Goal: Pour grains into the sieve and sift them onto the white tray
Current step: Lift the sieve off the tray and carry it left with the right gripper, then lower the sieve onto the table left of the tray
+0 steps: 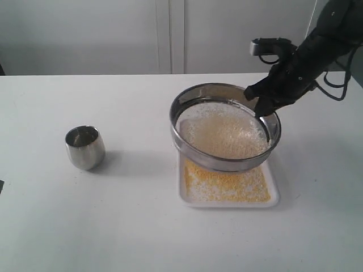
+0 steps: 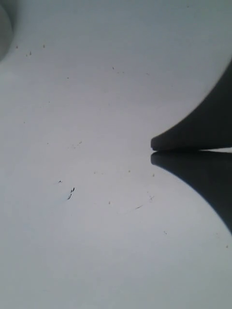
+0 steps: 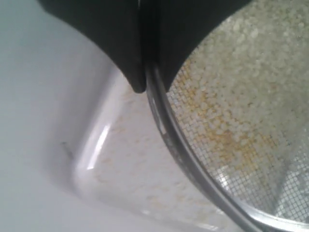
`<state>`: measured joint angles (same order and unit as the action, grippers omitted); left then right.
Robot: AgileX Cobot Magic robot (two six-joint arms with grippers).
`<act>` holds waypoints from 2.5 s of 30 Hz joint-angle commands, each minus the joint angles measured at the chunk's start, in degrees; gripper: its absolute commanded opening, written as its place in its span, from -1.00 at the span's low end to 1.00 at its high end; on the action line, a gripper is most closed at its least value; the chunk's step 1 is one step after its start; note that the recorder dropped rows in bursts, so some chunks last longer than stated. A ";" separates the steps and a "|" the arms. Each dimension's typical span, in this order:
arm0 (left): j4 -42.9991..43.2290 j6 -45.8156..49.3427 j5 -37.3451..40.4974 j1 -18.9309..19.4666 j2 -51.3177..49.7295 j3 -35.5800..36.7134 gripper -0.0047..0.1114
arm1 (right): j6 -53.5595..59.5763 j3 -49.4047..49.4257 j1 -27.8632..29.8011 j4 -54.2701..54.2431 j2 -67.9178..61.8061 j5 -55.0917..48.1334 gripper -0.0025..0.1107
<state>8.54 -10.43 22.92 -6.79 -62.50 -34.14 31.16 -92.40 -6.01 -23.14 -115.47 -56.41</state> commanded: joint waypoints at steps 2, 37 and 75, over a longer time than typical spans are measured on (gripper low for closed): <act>-0.08 -0.05 0.69 0.09 0.50 0.39 -0.92 | 7.44 -0.35 -2.13 -12.26 1.90 -7.05 -0.96; -0.08 -0.05 0.69 0.09 0.50 0.39 -0.92 | 5.70 -0.13 -32.96 -1.66 3.71 1.59 -0.96; -0.08 -0.05 0.69 0.09 0.50 0.39 -0.92 | 3.10 -0.25 -36.81 8.05 -10.57 27.89 -0.96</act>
<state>8.54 -10.43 22.92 -6.79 -62.50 -34.14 34.89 -92.40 -42.85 -16.78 -125.88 -33.18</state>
